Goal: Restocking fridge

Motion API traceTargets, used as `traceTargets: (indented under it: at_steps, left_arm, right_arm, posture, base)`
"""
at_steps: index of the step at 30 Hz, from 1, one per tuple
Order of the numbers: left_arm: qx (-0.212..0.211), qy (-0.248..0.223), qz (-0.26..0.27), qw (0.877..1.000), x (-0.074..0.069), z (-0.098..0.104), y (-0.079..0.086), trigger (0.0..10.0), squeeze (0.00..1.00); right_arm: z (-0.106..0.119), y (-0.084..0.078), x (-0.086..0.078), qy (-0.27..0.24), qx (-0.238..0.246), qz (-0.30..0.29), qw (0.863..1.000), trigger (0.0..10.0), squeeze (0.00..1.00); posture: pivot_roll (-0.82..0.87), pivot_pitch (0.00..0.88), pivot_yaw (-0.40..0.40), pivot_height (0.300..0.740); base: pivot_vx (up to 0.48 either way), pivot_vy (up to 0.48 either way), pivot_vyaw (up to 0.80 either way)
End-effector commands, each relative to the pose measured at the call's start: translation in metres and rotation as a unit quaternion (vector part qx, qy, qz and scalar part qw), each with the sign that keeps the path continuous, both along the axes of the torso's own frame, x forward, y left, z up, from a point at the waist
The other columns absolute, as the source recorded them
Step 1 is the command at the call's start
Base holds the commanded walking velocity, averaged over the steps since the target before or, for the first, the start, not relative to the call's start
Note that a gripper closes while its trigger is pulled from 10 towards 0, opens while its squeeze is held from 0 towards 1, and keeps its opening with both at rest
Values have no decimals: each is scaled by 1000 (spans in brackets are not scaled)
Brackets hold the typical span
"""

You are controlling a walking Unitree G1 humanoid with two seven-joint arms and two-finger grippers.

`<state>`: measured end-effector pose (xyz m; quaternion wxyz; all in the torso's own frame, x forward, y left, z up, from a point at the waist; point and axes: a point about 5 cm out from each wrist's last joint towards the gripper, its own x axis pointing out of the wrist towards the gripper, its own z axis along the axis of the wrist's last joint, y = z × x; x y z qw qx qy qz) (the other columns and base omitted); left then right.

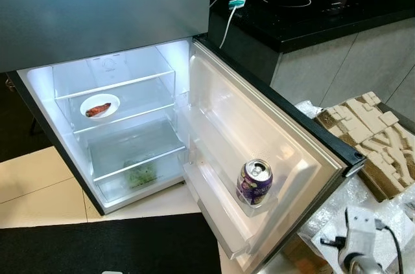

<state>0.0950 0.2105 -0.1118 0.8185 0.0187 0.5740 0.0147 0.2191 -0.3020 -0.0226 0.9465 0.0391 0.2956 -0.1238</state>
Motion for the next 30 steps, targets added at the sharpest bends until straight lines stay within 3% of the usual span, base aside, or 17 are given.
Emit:
traceTargets:
  at_steps: [1,10,12,14,15,17,18,19,21,22,23,24,25,26,28,29,30]
  left_arm:
    - [-6,8,4,1000,-4,-1,0,10000,0]
    - [-6,10,2,1000,-5,-1,0,10000,0]
    - [-6,10,3,1000,-5,-1,0,10000,0]
    - [-5,11,3,1000,-6,-1,0,10000,0]
    - [-5,11,3,1000,-6,-1,0,10000,0]
    - [-5,12,2,1000,-6,-1,0,10000,0]
    - [-5,12,2,1000,-6,-1,0,10000,0]
    - [-5,12,2,1000,-6,-1,0,10000,0]
    - [-6,12,1,1000,-7,-2,0,10000,0]
    - [-6,12,1,1000,-6,-2,0,10000,0]
    - [-7,12,1,1000,-6,-2,0,10000,0]
    - [-7,12,1,1000,-6,-2,0,10000,0]
    - [-7,12,1,1000,-6,-2,0,10000,0]
    - [-7,12,1,1000,-6,-2,0,10000,0]
    - [-7,12,1,1000,-6,-2,0,10000,0]
    - [-7,12,1,1000,-6,-2,0,10000,0]
    - [-7,12,1,1000,-6,-2,0,10000,0]
  right_arm:
    - [2,9,6,-25,29,17,999,10000,0]
    - [0,49,19,-62,145,124,980,10000,0]
    - [-1,58,18,-66,177,155,970,10000,0]
    - [-3,75,17,-65,227,210,949,10000,0]
    - [-3,75,17,-65,227,210,949,10000,0]
    - [-4,93,14,-61,273,273,920,10000,0]
    - [-4,93,14,-61,273,273,920,10000,0]
    - [-4,104,12,-58,302,311,900,10000,0]
    - [-1,130,7,-53,368,401,837,10000,0]
    - [3,141,4,-52,400,445,800,10000,0]
    - [5,148,1,-52,419,470,775,10000,0]
    - [5,148,1,-52,419,470,775,10000,0]
    - [9,154,0,-53,443,486,751,10000,0]
    - [11,157,0,-57,456,488,742,10000,0]
    - [11,157,2,-59,461,482,743,10000,0]
    - [7,153,3,-55,445,462,765,10000,0]
    - [7,153,3,-55,445,462,765,10000,0]
  posture:
    - [-65,44,-10,740]
    - [-62,47,-6,740]
    - [-62,46,-6,740]
    - [-62,46,-6,740]
    - [-62,46,-6,740]
    - [-62,46,-6,740]
    - [-62,46,-6,740]
    - [-65,44,-6,740]
    - [-63,48,-5,740]
    - [-63,48,-5,740]
    - [-63,48,-5,740]
    - [-63,48,-5,740]
    - [-65,48,-6,740]
    - [-65,48,-6,740]
    - [-65,48,-6,740]
    - [-65,48,-6,740]
    - [-65,48,-6,740]
  base:
    - [0,0,0]
    - [0,0,0]
    - [0,0,0]
    - [0,0,0]
    - [0,0,0]
    - [0,0,0]
    - [0,0,0]
    - [0,0,0]
    - [0,0,0]
    - [0,0,0]
    - [0,0,0]
    - [0,0,0]
    - [0,0,0]
    - [0,0,0]
    - [0,0,0]
    - [0,0,0]
    - [0,0,0]
